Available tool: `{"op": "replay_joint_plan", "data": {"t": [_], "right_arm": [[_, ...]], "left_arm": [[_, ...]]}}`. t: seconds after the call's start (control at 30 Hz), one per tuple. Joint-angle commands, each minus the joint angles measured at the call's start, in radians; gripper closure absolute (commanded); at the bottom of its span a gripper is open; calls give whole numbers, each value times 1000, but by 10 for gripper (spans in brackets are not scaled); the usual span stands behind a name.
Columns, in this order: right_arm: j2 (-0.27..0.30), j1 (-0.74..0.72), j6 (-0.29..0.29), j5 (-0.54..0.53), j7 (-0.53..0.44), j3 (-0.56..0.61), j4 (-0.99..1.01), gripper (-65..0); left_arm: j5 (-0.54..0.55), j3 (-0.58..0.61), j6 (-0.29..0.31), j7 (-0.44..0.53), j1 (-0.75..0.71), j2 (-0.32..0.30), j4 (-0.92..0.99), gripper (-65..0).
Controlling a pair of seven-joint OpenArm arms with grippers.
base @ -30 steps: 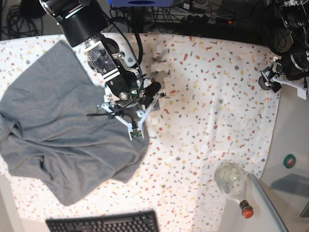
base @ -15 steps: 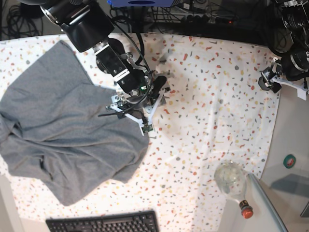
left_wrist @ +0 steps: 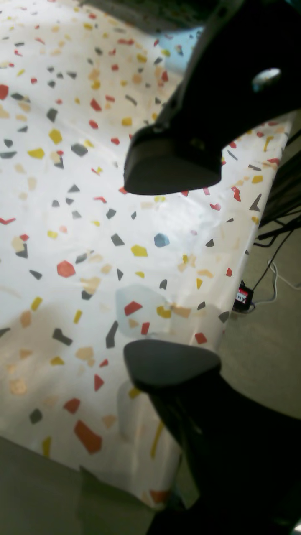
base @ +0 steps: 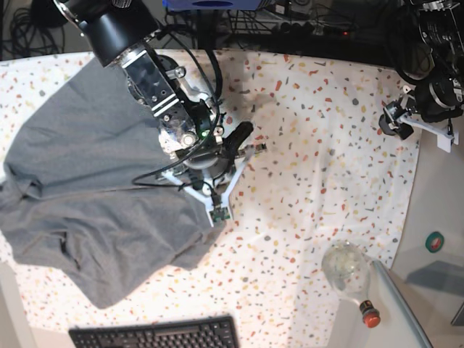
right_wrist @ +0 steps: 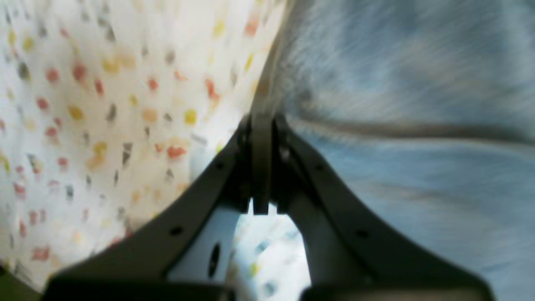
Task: Layout the t-shirt on the table in an organized manner, then fold the t-shirt properly
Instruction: 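Grasp the shirt edge with the right gripper and pull it toward its arm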
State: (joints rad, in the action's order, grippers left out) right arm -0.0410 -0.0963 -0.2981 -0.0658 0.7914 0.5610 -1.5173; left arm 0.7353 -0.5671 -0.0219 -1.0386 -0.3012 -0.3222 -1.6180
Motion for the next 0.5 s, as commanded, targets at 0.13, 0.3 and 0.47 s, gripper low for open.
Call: {"op": "replay_joint_plan", "data": {"t": [0.13,0.3,0.47], "right_arm": [[16,-116,9,10,-8,-204,94,0],[17,-231,245,10,-16,-428,321,0],[43,-274,320,14,-91,-543,444,0]], "left_arm": [[16,63,4,11,27,-18,-15,-517],[16,101,4,11,29,-16,-15,-517],[16,103,4,11,29,-15,-15,-517]]}}
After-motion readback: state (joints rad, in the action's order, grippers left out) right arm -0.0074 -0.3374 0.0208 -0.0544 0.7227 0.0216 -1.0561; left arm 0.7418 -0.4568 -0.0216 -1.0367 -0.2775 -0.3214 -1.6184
